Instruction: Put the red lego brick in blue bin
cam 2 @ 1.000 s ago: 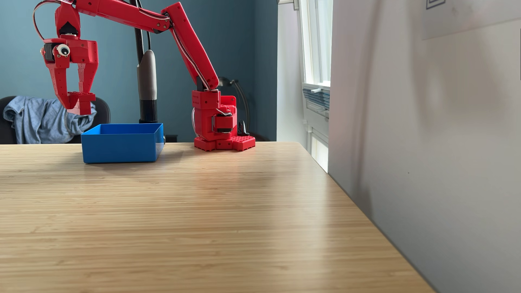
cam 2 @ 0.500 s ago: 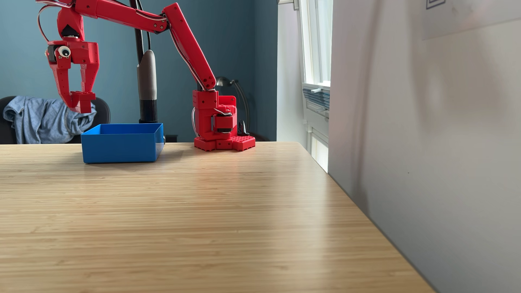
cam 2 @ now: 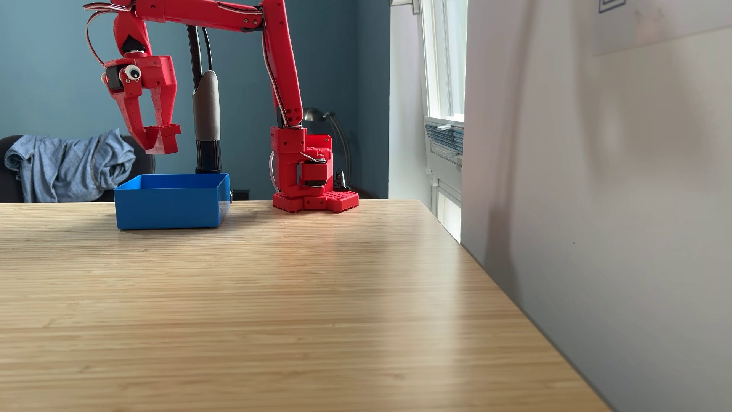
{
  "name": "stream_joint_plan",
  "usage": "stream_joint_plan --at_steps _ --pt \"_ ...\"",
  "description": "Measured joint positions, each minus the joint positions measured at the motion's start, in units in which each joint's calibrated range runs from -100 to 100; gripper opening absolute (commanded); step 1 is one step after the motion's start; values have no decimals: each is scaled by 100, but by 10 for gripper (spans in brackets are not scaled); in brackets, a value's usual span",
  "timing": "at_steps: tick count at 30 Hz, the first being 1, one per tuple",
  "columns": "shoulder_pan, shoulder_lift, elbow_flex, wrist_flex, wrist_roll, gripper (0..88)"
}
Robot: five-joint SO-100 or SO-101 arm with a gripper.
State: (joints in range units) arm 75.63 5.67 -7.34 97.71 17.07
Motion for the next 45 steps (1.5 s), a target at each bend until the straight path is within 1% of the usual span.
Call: stream_joint_plan --at_steps 4,14,23,25,29,32,37,41,45 --pt "0 -218 271 -111 0 1" --pt "-194 -260 2000 -1628 5 1" --pt "-291 -260 3127 -2458 54 2" --pt "-283 -260 3214 -2560 98 40" --pt "-364 -260 3275 -2576 151 157" --pt "-437 -294 3328 -2576 151 191" --pt "-470 -395 3336 -2426 156 182" --pt "-470 -395 2934 -1817 156 155" --pt "-591 -395 2131 -1067 156 108"
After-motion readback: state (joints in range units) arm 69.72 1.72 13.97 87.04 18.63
